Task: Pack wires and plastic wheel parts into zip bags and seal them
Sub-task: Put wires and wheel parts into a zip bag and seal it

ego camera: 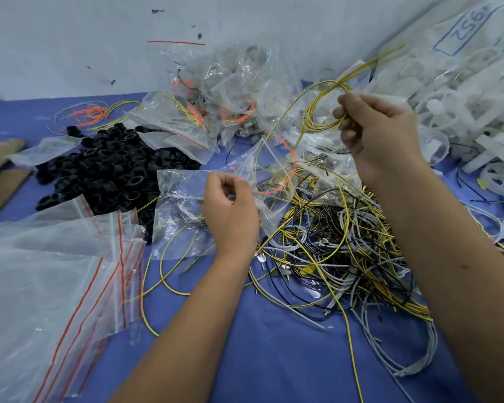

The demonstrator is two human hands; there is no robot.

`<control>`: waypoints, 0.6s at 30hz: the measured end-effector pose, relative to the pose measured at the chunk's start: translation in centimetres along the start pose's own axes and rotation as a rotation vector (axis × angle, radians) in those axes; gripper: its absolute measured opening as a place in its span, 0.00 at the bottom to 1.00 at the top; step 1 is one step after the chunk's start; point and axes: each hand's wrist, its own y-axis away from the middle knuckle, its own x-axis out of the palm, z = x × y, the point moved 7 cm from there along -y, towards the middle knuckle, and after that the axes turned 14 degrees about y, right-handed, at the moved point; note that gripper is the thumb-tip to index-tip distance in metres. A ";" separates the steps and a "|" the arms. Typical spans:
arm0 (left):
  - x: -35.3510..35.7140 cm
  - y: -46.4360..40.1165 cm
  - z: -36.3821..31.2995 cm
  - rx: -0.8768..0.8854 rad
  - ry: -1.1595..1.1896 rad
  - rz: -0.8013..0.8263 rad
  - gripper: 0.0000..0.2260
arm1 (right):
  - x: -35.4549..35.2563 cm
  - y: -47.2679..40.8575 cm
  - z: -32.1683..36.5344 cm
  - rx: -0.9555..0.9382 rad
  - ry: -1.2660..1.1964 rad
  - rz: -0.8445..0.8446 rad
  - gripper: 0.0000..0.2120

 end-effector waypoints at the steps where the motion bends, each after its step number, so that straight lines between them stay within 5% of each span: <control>1: 0.0 0.0 0.0 -0.002 -0.006 0.003 0.07 | 0.1 0.3 -0.5 0.033 -0.044 0.020 0.05; 7: -0.3 0.1 0.0 -0.013 -0.008 -0.013 0.05 | -1.1 1.5 -1.6 -0.067 -0.089 -0.103 0.06; 10: -0.5 0.2 0.0 -0.006 -0.017 -0.043 0.05 | -2.2 1.9 0.1 -0.340 0.368 -0.226 0.05; 12: -0.4 0.4 -0.8 0.083 -0.132 -0.027 0.04 | -1.4 2.2 0.4 -0.419 0.599 -0.156 0.05; 18: 4.7 -1.1 -5.3 0.572 -0.625 0.352 0.23 | 0.2 2.5 -1.6 -0.197 0.443 0.134 0.07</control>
